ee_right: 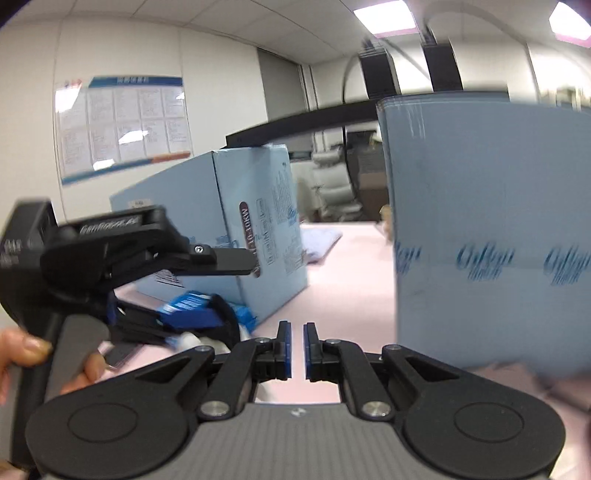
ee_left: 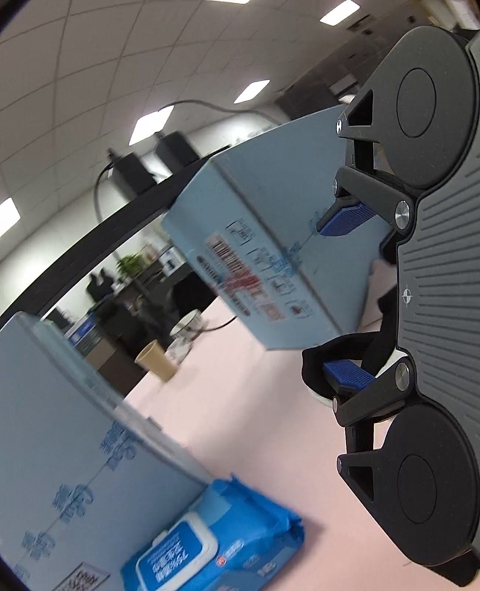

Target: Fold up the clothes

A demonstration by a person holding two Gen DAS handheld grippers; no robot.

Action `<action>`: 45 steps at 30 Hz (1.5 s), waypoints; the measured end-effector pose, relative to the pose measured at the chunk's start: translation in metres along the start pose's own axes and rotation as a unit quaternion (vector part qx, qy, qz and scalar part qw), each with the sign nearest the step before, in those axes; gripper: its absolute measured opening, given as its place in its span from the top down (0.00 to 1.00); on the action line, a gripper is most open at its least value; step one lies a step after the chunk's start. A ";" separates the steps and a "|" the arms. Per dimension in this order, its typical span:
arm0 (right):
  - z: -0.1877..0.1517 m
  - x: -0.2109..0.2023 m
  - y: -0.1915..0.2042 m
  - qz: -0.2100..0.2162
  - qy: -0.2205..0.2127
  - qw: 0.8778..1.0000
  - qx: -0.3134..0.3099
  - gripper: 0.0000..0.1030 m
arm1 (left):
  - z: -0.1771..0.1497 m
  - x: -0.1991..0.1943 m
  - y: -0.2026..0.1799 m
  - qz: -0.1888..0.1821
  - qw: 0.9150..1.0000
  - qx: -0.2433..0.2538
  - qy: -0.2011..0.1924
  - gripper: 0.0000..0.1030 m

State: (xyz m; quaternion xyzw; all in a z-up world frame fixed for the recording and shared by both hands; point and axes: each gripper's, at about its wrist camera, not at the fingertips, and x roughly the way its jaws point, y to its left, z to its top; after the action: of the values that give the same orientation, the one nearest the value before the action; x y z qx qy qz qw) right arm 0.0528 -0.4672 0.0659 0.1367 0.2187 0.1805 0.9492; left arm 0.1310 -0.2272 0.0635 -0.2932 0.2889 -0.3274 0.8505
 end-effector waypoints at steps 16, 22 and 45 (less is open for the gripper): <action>-0.049 0.021 0.009 -0.022 0.160 0.985 0.065 0.66 | -0.027 -0.014 0.000 -0.027 0.996 0.065 0.047 0.29; -0.069 0.009 0.044 -0.131 0.120 0.984 -0.024 0.66 | -0.037 -0.024 -0.002 -0.025 0.996 0.071 0.041 0.29; -0.088 0.027 0.095 -0.228 0.063 0.970 -0.048 0.86 | -0.039 -0.056 -0.029 -0.064 0.992 0.103 -0.020 0.26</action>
State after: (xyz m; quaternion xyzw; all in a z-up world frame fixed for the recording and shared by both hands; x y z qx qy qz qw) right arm 0.0078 -0.3553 0.0122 0.0258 0.2948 -0.0223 0.9549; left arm 0.0590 -0.2163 0.0741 -0.2281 0.2171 -0.4037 0.8590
